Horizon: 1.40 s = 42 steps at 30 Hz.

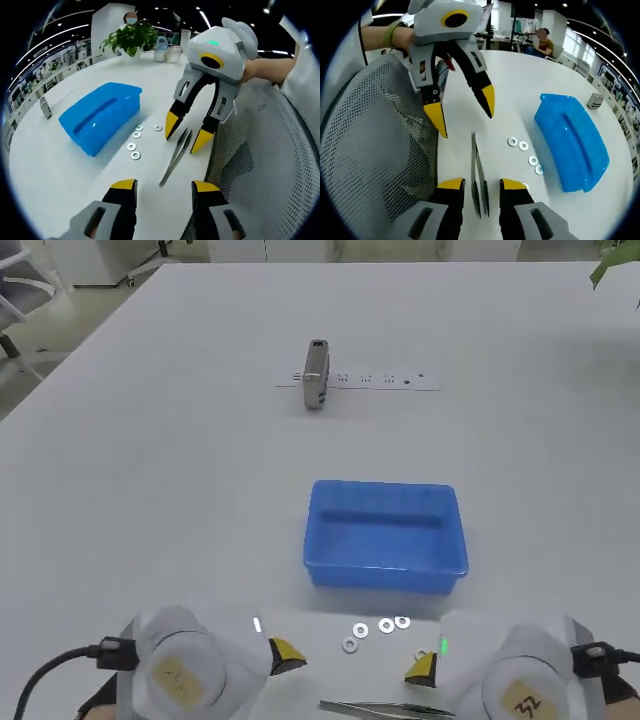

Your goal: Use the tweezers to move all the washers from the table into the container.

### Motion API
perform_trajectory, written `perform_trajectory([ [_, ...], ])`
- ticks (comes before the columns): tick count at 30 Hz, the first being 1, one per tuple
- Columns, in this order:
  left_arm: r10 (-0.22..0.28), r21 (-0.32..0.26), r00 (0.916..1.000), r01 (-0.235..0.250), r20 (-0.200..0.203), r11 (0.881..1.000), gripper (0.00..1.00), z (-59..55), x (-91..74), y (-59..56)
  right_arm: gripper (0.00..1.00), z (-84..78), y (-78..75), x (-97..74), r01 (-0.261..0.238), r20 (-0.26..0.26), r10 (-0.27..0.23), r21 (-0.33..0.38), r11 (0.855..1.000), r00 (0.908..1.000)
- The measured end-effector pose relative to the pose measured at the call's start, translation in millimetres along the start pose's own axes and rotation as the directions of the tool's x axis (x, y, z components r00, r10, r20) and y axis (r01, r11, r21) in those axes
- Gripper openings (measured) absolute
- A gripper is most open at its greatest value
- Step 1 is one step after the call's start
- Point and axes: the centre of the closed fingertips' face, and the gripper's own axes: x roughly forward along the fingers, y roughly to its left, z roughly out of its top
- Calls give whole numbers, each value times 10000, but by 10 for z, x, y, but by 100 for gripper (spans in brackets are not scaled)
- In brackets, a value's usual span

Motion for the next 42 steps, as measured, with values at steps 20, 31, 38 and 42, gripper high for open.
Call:
perform_trajectory([
  [20,-287,2767,9909,644,-1313,9588,0,-17,163,-2,7,-21,20,-1,-267,-224,257,-476,9985,9994],
  [31,-743,2548,9948,898,-699,9628,0,108,75,-87,7,-43,-21,-44,-6,-58,4,-384,9993,10000],
  [38,-913,2429,9956,834,215,9665,0,377,-152,-123,8,44,-47,-139,163,732,-158,-59,9998,9972],
  [42,-998,2509,9936,837,523,9644,0,533,-235,-144,8,93,-55,-172,258,1089,-255,-14,9997,9937],
])
